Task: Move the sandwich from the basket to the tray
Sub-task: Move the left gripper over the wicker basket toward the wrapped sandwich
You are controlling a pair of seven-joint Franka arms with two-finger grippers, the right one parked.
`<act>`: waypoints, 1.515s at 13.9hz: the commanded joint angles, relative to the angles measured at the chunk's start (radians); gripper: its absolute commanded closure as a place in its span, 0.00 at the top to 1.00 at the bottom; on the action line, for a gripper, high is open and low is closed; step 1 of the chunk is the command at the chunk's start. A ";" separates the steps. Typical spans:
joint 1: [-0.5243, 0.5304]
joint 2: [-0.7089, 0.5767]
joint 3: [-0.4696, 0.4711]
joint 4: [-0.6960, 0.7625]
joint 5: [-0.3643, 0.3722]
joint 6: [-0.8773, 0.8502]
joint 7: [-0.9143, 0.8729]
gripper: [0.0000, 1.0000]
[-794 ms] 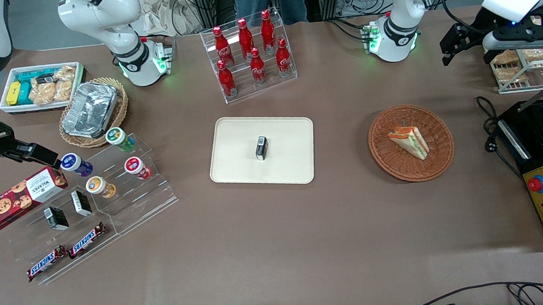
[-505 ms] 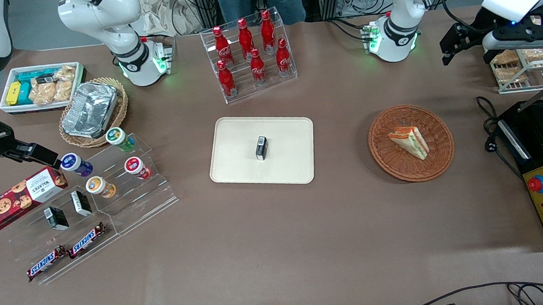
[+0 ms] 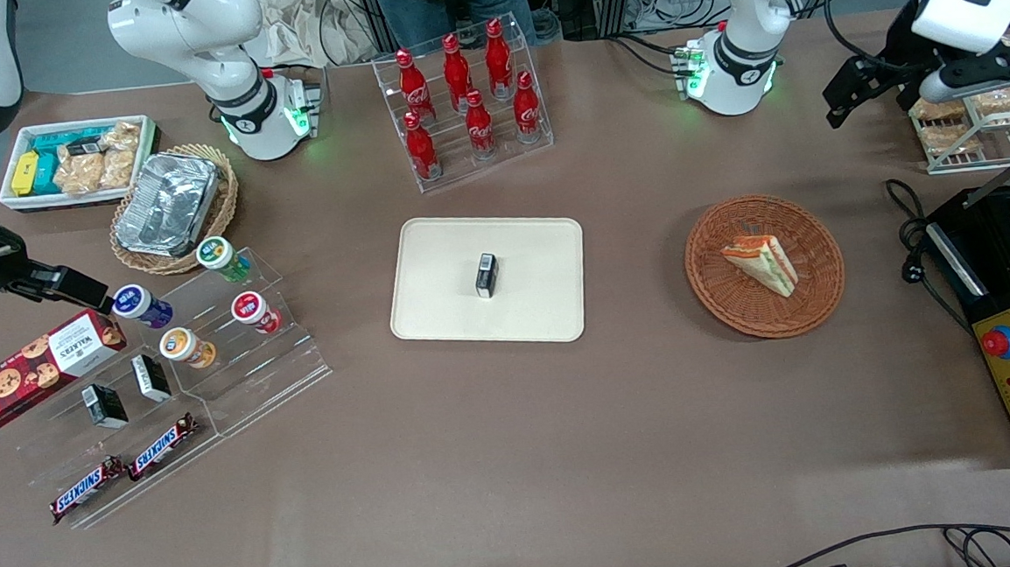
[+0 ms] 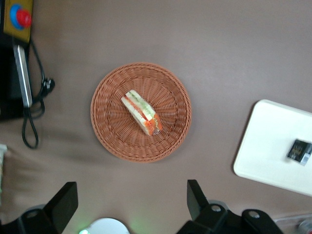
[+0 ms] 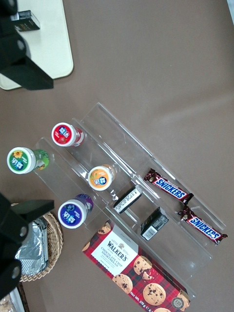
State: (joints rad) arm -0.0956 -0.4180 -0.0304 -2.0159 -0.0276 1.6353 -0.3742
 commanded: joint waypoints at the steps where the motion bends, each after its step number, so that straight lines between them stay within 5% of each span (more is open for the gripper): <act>1: 0.004 -0.010 -0.002 -0.052 0.006 0.004 -0.144 1.00; 13: 0.004 0.010 -0.003 -0.506 -0.003 0.518 -0.325 1.00; 21: 0.005 0.113 0.007 -0.553 -0.020 0.621 -0.370 1.00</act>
State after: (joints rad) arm -0.0950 -0.3283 -0.0283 -2.5636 -0.0408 2.2221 -0.7265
